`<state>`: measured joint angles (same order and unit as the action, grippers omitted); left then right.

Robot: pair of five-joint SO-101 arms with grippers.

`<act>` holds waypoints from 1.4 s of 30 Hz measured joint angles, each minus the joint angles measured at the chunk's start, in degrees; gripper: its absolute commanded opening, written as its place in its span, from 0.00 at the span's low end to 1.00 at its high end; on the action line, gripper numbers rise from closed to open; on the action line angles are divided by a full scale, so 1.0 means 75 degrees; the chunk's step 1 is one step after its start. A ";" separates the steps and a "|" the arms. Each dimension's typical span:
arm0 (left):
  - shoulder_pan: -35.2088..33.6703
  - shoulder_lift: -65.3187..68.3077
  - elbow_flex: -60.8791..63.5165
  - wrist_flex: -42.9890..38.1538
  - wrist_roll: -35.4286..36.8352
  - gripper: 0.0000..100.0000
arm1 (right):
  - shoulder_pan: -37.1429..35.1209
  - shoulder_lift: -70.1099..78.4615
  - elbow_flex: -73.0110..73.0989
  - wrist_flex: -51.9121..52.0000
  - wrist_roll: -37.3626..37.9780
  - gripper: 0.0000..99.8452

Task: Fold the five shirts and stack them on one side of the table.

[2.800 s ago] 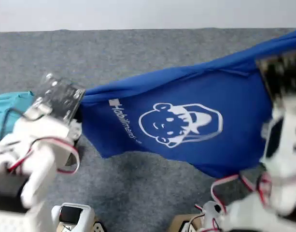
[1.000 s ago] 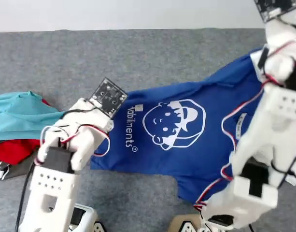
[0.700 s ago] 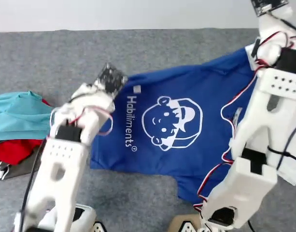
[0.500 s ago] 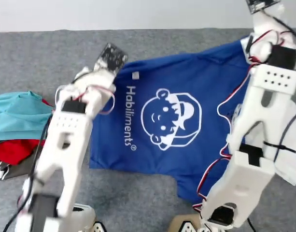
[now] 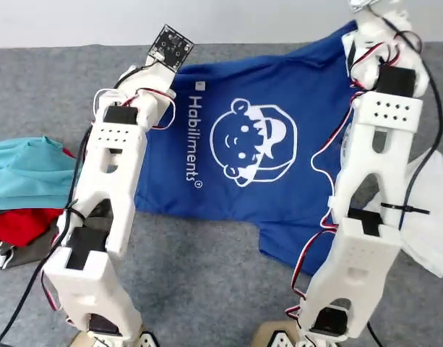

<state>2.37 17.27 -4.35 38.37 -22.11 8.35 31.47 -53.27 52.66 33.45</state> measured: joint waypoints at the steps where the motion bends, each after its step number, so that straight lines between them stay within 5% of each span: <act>1: -0.0012 0.0000 -0.0012 0.0035 0.0000 0.01 | 0.0000 0.0023 0.0000 0.0000 0.0000 0.01; 7: -0.0199 0.0000 -0.0012 0.0141 0.0000 0.01 | -0.0152 0.0035 0.0000 0.0727 0.0000 0.01; 23: -0.0246 0.0000 -0.0012 0.4091 -0.1524 0.01 | -0.0281 -0.0762 0.0000 0.6271 0.0223 0.01; 30: -0.0246 0.0000 -0.0023 0.5263 -0.2333 0.01 | -0.0152 -0.1782 0.1618 0.6377 0.0340 0.01; 42: -0.0246 0.0000 -0.0023 0.5439 -0.2684 0.01 | -0.0129 -0.4560 0.6470 0.6377 0.0375 0.01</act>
<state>0.53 17.27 -4.53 79.16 -42.24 7.38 -2.73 -4.75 100.48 36.26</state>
